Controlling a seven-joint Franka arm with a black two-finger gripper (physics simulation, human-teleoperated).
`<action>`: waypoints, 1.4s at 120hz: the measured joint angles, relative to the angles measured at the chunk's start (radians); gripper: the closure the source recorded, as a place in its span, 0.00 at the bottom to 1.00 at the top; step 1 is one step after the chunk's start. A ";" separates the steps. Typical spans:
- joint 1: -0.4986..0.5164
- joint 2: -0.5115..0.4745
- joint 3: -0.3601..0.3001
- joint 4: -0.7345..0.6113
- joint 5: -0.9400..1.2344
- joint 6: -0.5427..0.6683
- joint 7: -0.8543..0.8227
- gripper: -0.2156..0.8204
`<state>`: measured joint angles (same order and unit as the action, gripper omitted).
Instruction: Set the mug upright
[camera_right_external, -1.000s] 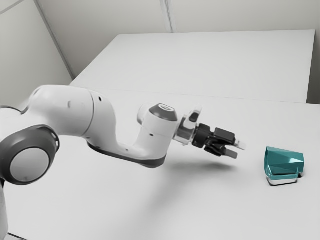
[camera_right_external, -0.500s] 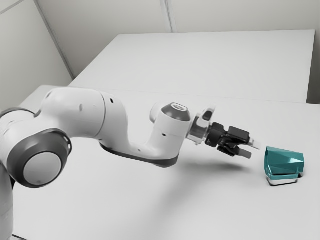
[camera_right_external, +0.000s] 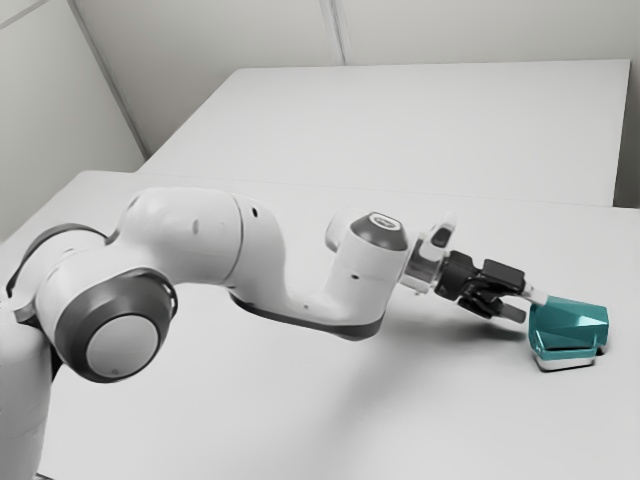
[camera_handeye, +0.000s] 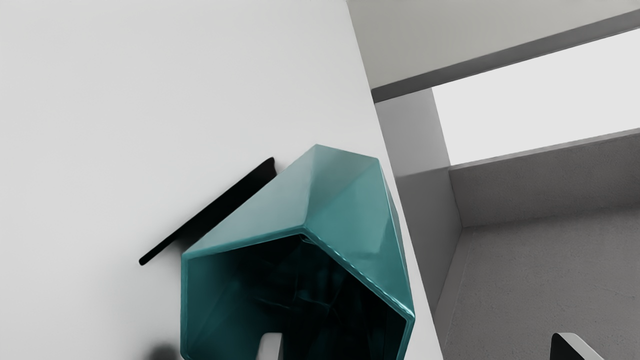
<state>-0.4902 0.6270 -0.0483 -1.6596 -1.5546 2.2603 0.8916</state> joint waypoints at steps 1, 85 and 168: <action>-0.001 0.002 0.000 0.003 0.000 0.000 0.000 0.23; -0.042 0.126 0.005 0.154 0.004 0.007 -0.012 0.24; -0.057 0.133 0.013 0.179 0.040 0.007 -0.015 0.70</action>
<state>-0.5476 0.7599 -0.0354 -1.4807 -1.5144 2.2673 0.8763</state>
